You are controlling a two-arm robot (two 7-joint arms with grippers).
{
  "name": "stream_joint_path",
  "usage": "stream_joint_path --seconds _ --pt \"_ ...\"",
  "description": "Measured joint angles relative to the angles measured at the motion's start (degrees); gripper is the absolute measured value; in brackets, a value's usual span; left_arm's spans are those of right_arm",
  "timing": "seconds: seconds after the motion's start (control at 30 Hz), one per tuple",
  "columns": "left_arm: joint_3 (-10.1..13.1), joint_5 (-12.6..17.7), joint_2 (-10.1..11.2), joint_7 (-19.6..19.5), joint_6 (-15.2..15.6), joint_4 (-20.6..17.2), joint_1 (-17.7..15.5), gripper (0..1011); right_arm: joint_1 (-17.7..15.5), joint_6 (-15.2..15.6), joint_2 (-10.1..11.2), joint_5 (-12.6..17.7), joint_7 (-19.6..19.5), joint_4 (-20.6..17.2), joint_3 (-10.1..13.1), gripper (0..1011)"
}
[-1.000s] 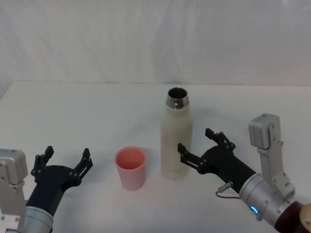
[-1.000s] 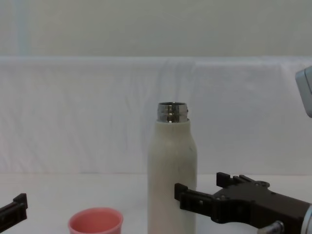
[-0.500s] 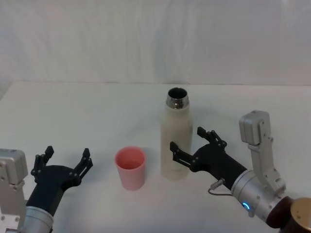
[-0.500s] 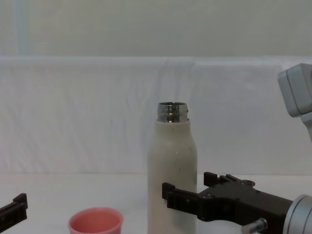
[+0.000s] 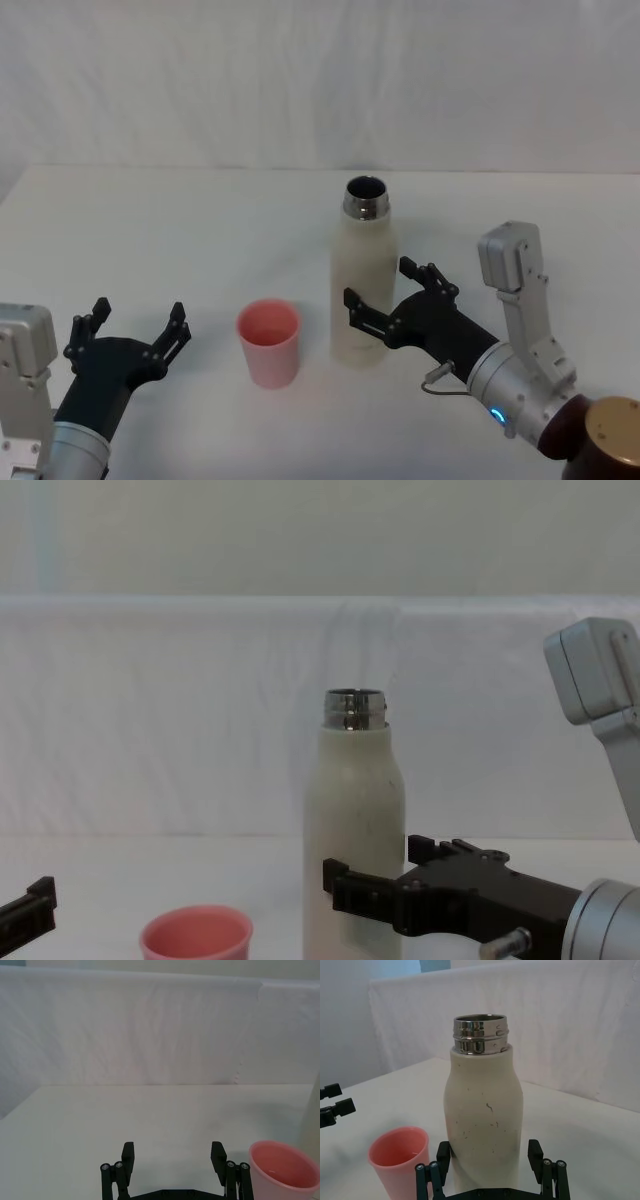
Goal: Grasp the thermos with one hand and pour water into the cup lid.
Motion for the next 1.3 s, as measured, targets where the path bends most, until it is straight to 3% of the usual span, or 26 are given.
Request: stream_joint_path --seconds 1.3 --pt "0.00 0.00 0.00 0.00 0.00 0.00 0.00 1001 4.33 -0.25 -2.86 -0.26 -0.08 4.40 -1.55 999"
